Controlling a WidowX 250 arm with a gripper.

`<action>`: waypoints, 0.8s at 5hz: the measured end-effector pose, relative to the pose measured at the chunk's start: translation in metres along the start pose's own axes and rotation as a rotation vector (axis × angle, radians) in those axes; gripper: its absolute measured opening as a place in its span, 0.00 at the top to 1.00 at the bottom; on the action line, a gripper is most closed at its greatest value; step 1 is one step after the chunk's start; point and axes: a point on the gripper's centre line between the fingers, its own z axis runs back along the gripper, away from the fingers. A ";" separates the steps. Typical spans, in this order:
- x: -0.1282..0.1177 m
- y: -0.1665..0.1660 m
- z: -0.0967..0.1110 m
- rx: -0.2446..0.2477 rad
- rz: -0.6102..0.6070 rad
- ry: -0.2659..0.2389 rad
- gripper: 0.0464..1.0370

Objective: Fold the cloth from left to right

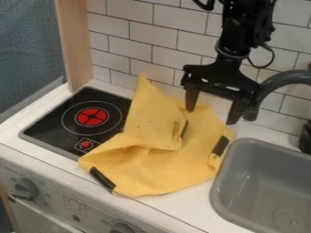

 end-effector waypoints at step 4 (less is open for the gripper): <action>0.002 -0.014 -0.051 -0.014 -0.032 0.109 0.04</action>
